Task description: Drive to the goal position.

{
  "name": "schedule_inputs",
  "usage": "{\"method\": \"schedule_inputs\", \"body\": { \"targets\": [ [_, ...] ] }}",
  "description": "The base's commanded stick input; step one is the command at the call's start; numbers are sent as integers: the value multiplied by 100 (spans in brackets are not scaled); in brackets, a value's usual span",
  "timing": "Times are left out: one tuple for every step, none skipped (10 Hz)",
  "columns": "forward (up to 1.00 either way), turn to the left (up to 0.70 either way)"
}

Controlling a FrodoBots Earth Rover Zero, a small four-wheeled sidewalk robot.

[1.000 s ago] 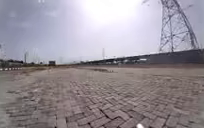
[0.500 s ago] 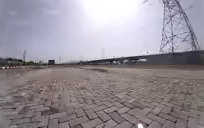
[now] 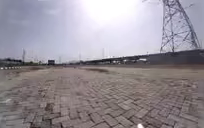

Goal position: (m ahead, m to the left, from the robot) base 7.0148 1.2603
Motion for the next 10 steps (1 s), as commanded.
{"method": "schedule_inputs", "body": {
  "targets": [
    [100,0],
    [100,0],
    [100,0],
    [100,0],
    [100,4],
    [100,17],
    [100,40],
    [100,40],
    [100,40],
    [100,40]
  ]
}}
